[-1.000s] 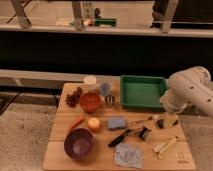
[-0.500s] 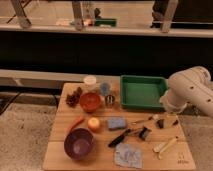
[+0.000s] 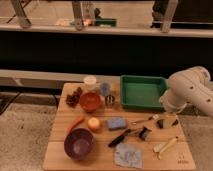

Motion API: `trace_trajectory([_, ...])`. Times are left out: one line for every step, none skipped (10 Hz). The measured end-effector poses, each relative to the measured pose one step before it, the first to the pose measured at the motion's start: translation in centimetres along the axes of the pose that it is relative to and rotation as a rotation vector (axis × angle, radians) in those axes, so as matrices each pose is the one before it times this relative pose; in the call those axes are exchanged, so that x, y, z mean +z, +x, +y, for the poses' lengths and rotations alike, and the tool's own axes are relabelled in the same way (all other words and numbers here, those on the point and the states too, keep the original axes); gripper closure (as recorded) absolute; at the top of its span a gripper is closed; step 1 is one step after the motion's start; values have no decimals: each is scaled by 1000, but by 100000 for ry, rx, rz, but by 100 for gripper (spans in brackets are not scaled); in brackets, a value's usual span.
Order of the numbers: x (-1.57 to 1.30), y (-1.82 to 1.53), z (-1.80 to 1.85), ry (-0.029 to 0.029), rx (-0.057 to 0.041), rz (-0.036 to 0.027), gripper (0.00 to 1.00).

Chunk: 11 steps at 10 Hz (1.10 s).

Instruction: Place sponge in red bowl

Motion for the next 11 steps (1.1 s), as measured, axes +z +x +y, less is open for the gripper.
trace_trajectory([60, -138, -255, 84, -440, -917, 20])
trace_trajectory([-10, -329, -284, 26, -447, -1142, 20])
trace_trajectory([40, -253, -129, -87, -361, -619, 20])
trace_trajectory([102, -714, -301, -780, -1293, -1338, 20])
trace_trajectory([91, -525, -239, -479, -999, -1377, 20])
trace_trajectory([77, -245, -105, -307, -498, -834, 20])
trace_trajectory([56, -343, -149, -301, -626, -975, 20])
trace_trajectory([89, -259, -142, -271, -483, -679, 20])
trace_trajectory([181, -438, -210, -691, -783, -1134, 20])
trace_trajectory([174, -313, -139, -551, -534, -673, 20])
trace_trajectory([302, -477, -165, -763, -755, -705, 20])
